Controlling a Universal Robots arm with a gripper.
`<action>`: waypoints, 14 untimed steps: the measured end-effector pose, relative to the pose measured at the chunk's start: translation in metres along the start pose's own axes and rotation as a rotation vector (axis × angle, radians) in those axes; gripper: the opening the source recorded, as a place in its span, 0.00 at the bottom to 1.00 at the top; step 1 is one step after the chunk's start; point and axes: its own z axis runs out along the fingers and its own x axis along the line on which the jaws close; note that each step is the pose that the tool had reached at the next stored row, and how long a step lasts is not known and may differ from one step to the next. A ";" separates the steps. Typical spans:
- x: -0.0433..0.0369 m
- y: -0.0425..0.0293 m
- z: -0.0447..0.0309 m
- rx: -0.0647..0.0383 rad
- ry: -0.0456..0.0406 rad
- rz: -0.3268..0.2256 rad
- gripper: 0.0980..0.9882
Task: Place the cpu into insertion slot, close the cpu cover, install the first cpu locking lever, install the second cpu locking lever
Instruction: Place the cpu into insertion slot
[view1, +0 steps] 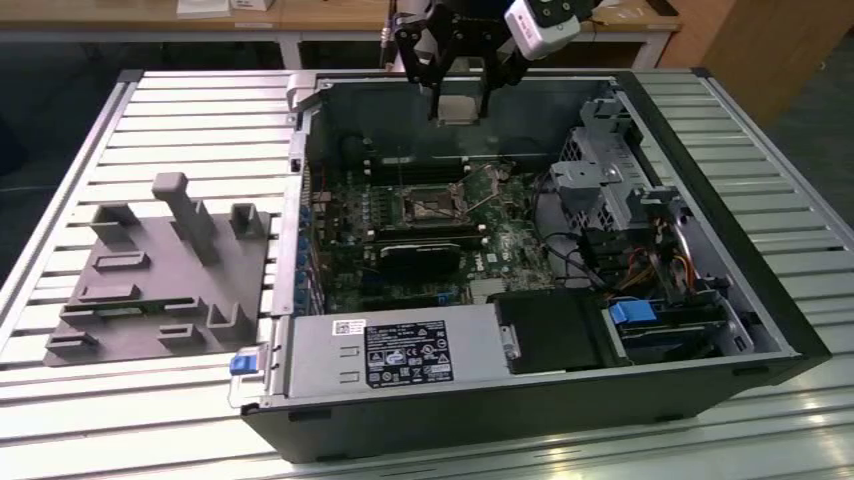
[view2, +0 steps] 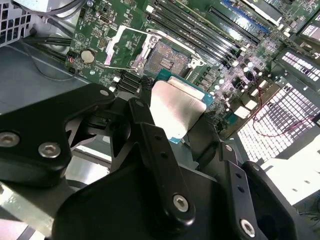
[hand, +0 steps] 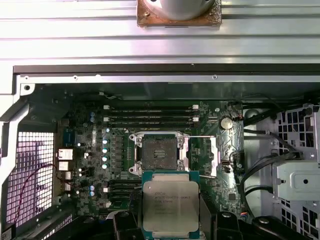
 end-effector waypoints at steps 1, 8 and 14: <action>0.0000 -0.0001 0.0006 0.000 0.0000 0.000 0.49; -0.0001 -0.0006 0.0061 0.000 0.0000 0.000 0.49; 0.0003 -0.0011 0.0118 0.000 0.0000 0.000 0.49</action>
